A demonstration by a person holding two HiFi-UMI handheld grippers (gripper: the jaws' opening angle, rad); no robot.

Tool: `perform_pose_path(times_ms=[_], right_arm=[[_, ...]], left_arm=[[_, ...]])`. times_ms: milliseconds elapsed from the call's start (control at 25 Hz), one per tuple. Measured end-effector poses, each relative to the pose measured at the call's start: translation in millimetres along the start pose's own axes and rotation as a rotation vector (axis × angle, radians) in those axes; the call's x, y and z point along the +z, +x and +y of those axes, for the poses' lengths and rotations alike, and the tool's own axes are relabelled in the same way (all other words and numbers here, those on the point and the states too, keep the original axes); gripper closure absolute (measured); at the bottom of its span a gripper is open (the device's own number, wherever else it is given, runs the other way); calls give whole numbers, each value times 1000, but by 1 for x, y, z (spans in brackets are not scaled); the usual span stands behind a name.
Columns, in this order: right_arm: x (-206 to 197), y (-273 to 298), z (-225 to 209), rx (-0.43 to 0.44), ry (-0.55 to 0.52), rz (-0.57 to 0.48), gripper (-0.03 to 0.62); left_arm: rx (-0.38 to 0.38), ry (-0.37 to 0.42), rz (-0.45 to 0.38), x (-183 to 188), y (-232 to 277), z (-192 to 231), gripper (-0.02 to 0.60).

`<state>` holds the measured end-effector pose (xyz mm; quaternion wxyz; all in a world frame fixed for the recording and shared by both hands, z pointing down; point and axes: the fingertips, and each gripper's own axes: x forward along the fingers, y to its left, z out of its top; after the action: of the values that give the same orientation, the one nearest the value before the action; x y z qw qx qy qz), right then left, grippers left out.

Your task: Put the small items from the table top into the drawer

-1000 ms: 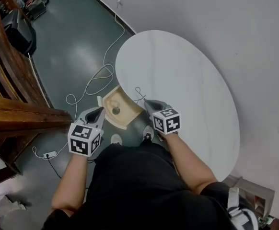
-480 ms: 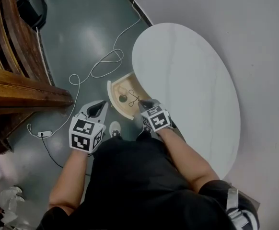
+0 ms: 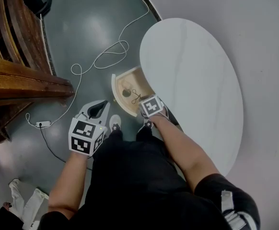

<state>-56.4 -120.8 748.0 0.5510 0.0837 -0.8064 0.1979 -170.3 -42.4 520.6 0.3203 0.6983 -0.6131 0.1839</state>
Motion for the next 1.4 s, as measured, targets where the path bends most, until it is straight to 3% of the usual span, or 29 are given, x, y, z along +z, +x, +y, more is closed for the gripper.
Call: perform_pose_path(times_ms=[200,320,400,480,600,880,1200,1400], right_arm=[[5,21,7,55,72,33,572],[3,22,-3,-1,80,64,572],[6,27,0,23,96,46,572],[2,27,-7,-10,101,64,572],[8,33,6,61,141,17,571],[4,27,-16,-28,130,10,571],[2,9,-6,-12,127,-20,571],[9,-18,6,12,114,-96,571]], left_arm=[[-3,-9,8,-3,-1,-1,566],[-6,-10,16,-7,0,-1,566],[-7,-9,23,-11,2,-1,566],[-9,-9,29,-12,2,0,566],[-13,-5,34,-12,1,-1,566],[-22,9,38,-11,6,-4,566],[-42,28,27,-4,7,-11,566],[-57,50,4,5,7,-17,566]])
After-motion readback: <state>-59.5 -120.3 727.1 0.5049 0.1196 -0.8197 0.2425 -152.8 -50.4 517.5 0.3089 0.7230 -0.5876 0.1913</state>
